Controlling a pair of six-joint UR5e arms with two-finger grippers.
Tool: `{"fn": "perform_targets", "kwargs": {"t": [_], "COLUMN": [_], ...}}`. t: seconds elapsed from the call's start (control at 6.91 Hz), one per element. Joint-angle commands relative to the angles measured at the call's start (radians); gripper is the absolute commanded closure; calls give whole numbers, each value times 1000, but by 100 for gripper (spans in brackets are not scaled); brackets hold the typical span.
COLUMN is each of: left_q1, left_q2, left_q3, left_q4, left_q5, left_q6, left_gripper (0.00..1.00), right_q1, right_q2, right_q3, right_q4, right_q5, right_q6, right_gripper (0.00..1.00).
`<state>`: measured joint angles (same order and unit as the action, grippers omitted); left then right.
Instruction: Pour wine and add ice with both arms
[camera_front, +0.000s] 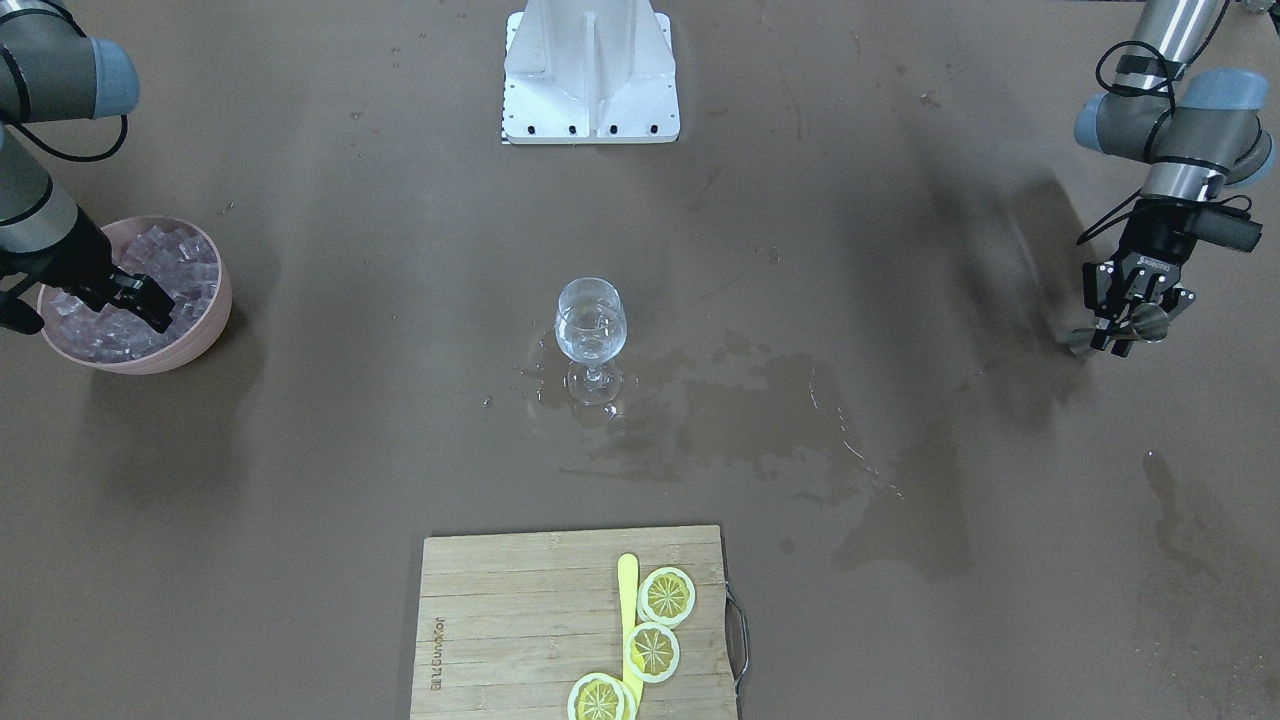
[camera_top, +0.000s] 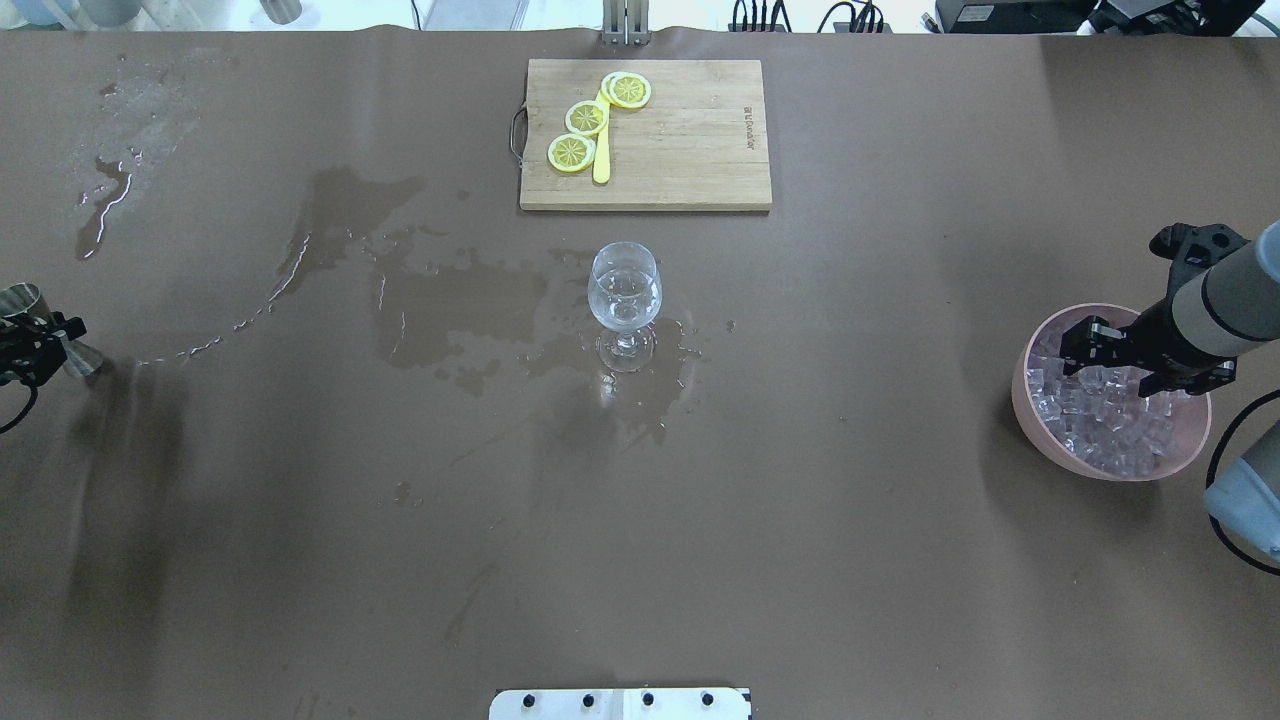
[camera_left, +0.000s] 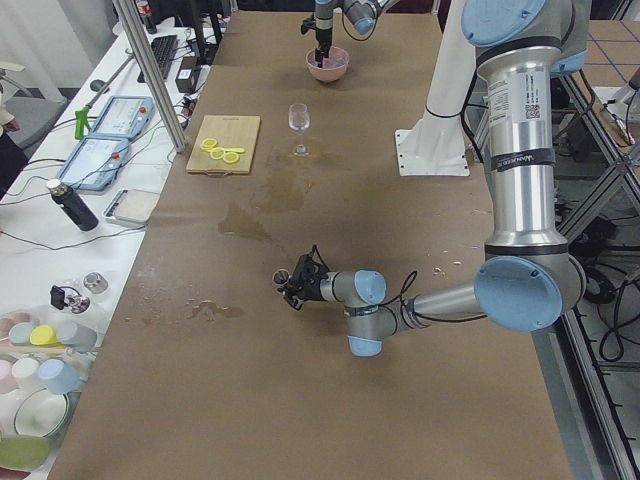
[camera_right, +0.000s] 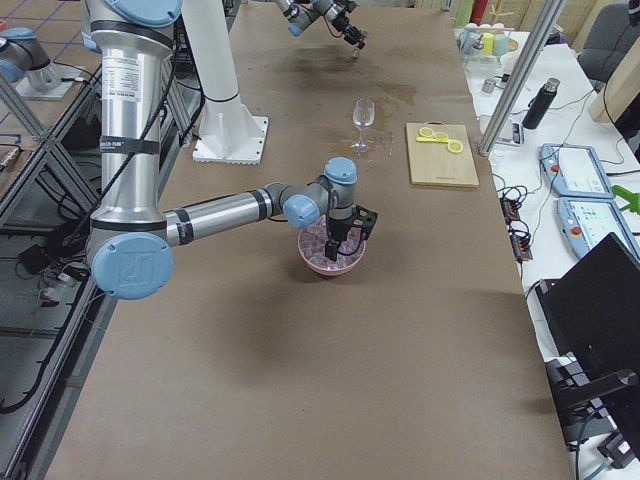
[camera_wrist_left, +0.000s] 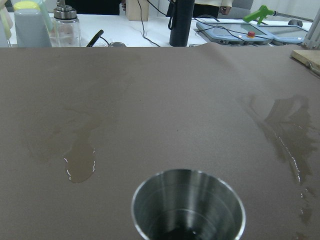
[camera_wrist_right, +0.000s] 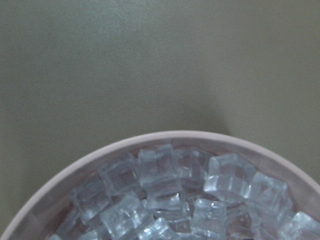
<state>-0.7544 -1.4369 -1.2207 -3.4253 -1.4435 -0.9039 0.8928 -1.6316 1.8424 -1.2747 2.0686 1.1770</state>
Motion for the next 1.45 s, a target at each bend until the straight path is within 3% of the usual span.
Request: {"fn": "perform_targets", "kwargs": {"t": [0.0, 0.14, 0.29, 0.43, 0.87, 1.3], "left_q1": [0, 0, 0, 0, 0, -16], "left_q2": [0, 1, 0, 1, 0, -4], "left_q3": [0, 0, 0, -2, -2, -6], "left_q4": [-6, -9, -11, -20, -29, -37], "left_q5": [0, 0, 0, 0, 2, 2], "left_q6": [-1, -1, -4, -7, -9, -15], "left_gripper": [69, 70, 70, 73, 77, 92], "right_q1": [0, 2, 2, 3, 14, 38], "right_q2": [-5, -8, -7, -4, -7, -13], "right_q3": [-3, -2, 7, 15, 43, 70], "right_q4": [0, 1, 0, 0, 0, -9], "right_q5": [-1, 1, 1, -1, 5, 13], "right_q6": [1, 4, 9, 12, 13, 12], "right_gripper": [43, 70, 78, 82, 82, 81]}}
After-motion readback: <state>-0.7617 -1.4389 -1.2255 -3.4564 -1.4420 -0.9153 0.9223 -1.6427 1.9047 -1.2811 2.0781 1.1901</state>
